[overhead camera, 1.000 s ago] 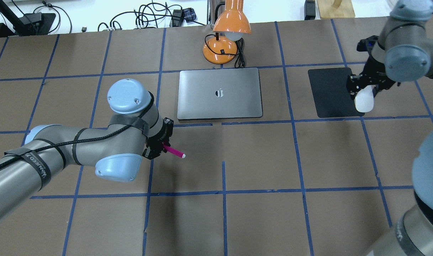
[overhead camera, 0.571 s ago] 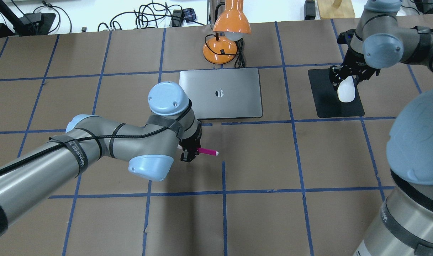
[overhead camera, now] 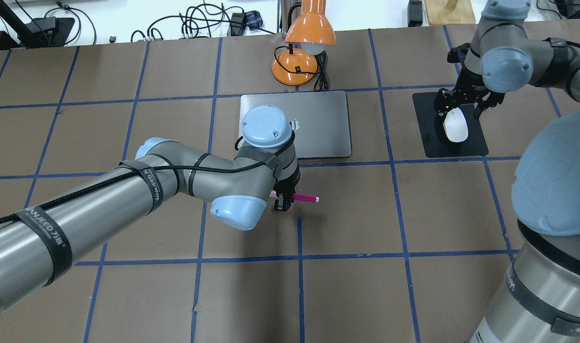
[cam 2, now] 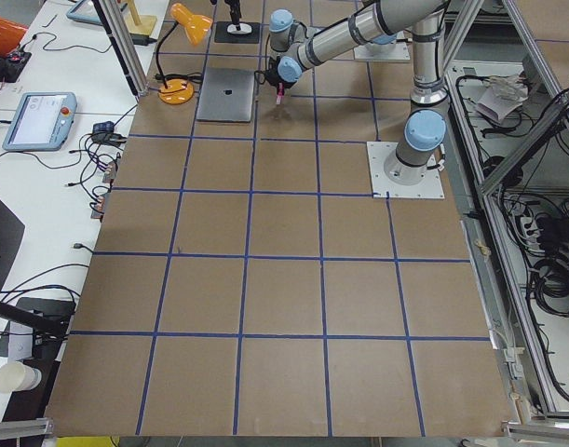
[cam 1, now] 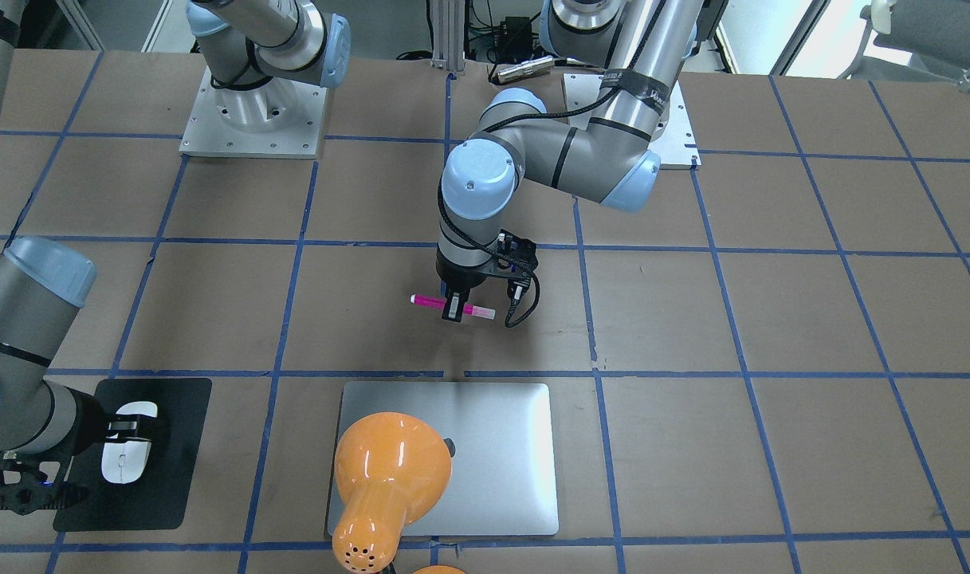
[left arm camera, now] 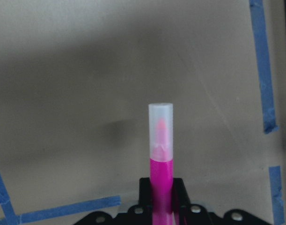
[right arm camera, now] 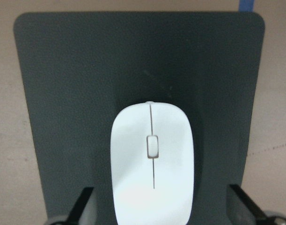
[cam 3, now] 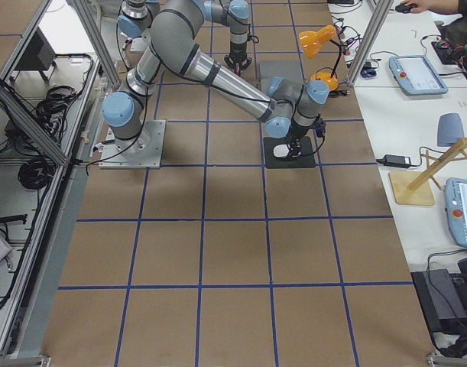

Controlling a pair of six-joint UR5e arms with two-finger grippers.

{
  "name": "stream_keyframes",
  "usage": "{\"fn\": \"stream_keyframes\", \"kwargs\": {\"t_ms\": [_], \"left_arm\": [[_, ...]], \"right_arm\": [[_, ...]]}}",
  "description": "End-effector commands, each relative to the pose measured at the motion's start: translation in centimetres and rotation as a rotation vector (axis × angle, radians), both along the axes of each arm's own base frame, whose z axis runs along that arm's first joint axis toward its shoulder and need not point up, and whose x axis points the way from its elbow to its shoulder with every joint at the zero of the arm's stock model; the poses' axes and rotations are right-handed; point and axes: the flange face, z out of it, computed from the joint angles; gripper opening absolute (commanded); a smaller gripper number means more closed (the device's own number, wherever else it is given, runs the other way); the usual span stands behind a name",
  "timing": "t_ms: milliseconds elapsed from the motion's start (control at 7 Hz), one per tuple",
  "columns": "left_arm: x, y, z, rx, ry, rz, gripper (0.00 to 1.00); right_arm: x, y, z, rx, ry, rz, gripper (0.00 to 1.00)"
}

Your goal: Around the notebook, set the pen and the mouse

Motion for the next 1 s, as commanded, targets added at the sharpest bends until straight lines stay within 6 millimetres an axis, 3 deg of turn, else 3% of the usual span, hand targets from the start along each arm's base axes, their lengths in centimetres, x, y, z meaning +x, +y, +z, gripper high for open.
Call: {"fn": "stream_keyframes", "kwargs": {"t_ms": [0, 143, 429, 571, 714, 857], "left_arm": [[-0.8, -0.1, -1.3, 0.017, -0.007, -0.006, 0.97], [-1.0, -0.3, -0.7, 0.007, -0.003, -0.027, 1.00], [-0.6, -0.8, 4.1, -0.088, -0.001, -0.447, 1.00], [0.6, -0.4, 7.2, -0.103, -0.055, -0.681, 1.00], [3.3, -0.4, 11.5, -0.102, -0.111, -0.868, 1.00], [7.4, -0.9, 16.2, -0.099, -0.118, -0.999, 1.00]], "right_arm": [[3.8, -0.2, 5.8, -0.087, 0.019, 0.056, 1.00], [8.9, 1.2, 10.8, -0.136, 0.027, 0.126, 1.00], [14.5, 5.0, 15.6, -0.078, 0.015, 0.144, 1.00], [18.3, 7.9, 19.8, -0.107, 0.016, 0.191, 1.00], [19.4, 11.4, 22.8, -0.047, 0.016, 0.155, 1.00], [19.8, 14.0, 26.2, -0.081, -0.037, 0.123, 1.00]]}}
